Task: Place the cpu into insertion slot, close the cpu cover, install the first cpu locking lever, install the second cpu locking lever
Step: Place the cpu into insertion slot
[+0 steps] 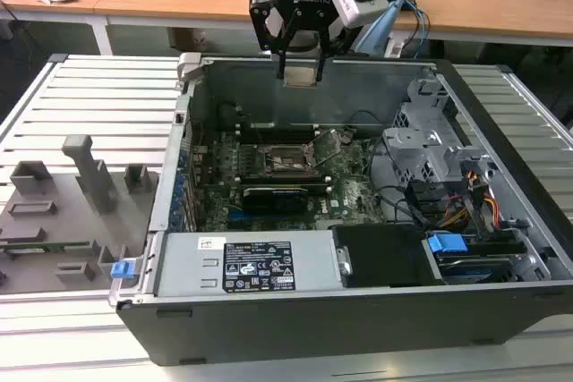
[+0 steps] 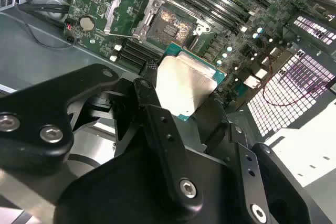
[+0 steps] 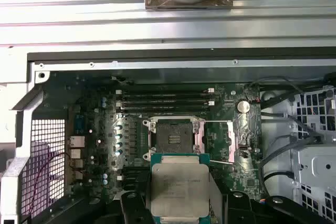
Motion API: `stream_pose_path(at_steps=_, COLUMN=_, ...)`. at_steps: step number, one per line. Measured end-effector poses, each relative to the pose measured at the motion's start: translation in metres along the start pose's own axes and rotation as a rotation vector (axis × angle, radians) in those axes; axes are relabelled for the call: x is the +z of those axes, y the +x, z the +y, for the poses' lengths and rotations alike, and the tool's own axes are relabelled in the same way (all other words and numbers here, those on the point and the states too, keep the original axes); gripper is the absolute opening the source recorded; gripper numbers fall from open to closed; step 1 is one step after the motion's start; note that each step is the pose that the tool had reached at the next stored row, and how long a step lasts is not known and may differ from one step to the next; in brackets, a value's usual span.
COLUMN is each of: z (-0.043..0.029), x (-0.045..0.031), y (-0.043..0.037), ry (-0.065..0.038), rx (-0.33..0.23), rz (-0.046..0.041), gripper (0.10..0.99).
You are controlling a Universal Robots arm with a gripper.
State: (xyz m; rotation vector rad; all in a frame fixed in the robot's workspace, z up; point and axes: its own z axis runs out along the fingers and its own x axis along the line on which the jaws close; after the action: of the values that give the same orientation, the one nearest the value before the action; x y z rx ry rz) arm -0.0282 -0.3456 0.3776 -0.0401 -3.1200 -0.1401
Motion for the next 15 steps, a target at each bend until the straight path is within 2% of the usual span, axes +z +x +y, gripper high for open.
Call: stream_pose_path(at_steps=15, z=0.0000, x=0.0000, y=0.0000, ry=-0.001, rx=0.032, rz=-0.0028, gripper=0.537)
